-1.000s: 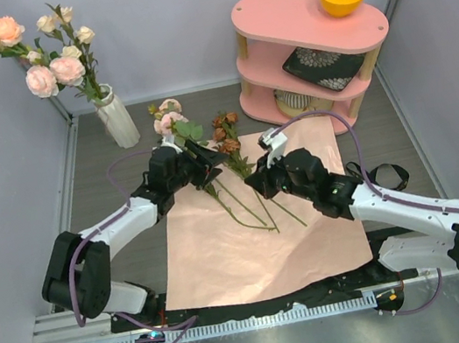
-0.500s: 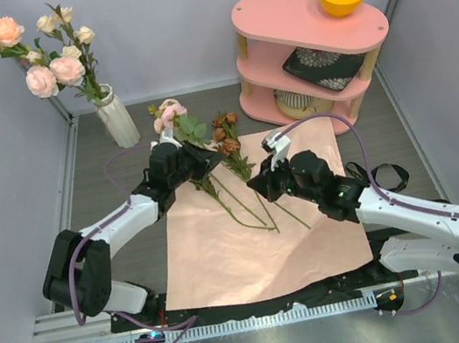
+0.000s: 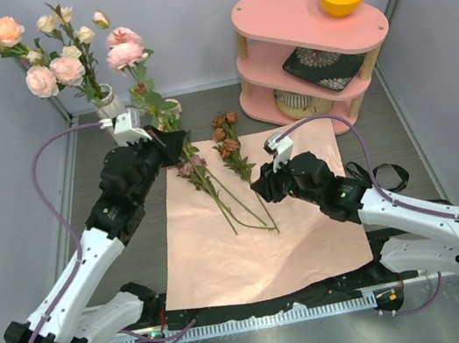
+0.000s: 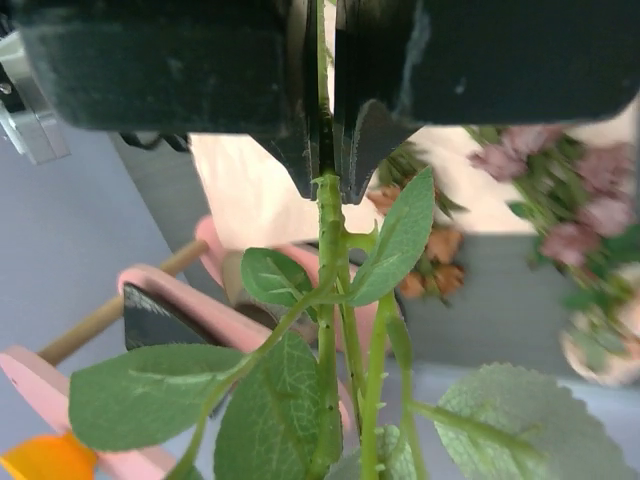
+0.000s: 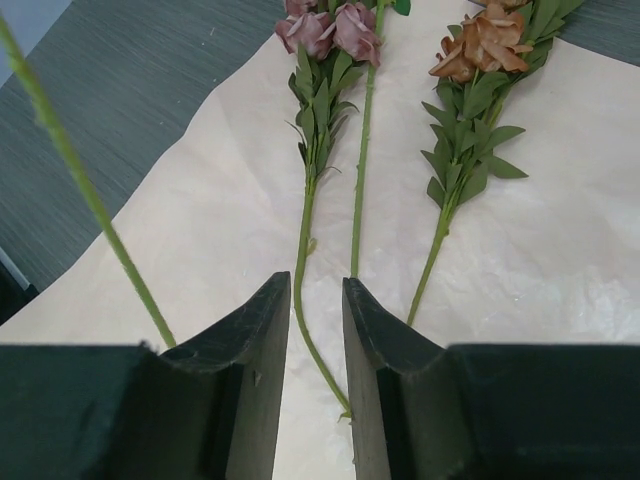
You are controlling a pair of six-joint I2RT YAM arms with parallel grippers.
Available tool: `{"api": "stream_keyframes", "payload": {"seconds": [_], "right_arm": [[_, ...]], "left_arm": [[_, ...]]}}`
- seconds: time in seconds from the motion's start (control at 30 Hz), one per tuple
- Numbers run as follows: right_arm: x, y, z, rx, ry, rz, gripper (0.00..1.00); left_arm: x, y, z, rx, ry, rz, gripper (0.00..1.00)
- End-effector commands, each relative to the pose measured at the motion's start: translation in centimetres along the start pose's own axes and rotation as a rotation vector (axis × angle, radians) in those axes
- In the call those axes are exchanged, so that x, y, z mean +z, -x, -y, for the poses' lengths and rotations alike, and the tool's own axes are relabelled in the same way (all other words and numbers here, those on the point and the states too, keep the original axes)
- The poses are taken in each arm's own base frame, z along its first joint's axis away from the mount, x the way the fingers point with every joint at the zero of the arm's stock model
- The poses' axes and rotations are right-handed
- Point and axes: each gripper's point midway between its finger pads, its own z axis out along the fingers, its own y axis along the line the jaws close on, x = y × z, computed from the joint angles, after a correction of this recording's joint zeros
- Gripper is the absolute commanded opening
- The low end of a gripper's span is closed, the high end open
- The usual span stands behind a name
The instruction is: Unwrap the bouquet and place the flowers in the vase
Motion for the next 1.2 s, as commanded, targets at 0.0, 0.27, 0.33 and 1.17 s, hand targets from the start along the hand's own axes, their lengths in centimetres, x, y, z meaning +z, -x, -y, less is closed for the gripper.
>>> {"api": "stream_keyframes", "payload": {"seconds": [0.0, 0.27, 0.33, 1.17], "right_arm": [[-0.2, 2.3, -0.1, 0.002, -0.015, 0.067, 0.33], [0.2, 2.1, -0.2, 0.016, -0.015, 0.046, 0.34], [0.1, 2.3, -0.3, 0.019, -0.014, 0.049, 0.33], [-0.8, 2.2, 0.7, -0.002, -0.073, 0.026, 0.34]], "left_arm": [[-1.9, 5.4, -1.9, 0.342, 0.142, 0.127, 0.00], [-3.6, 20.8, -1.4, 0.543, 0.412, 0.519, 0.00], [-2.6, 24.0, -1.3, 0.534, 0.436, 0.575, 0.00], [2.3, 38.8, -4.5, 0.703, 0.534, 0.902, 0.00]]}}
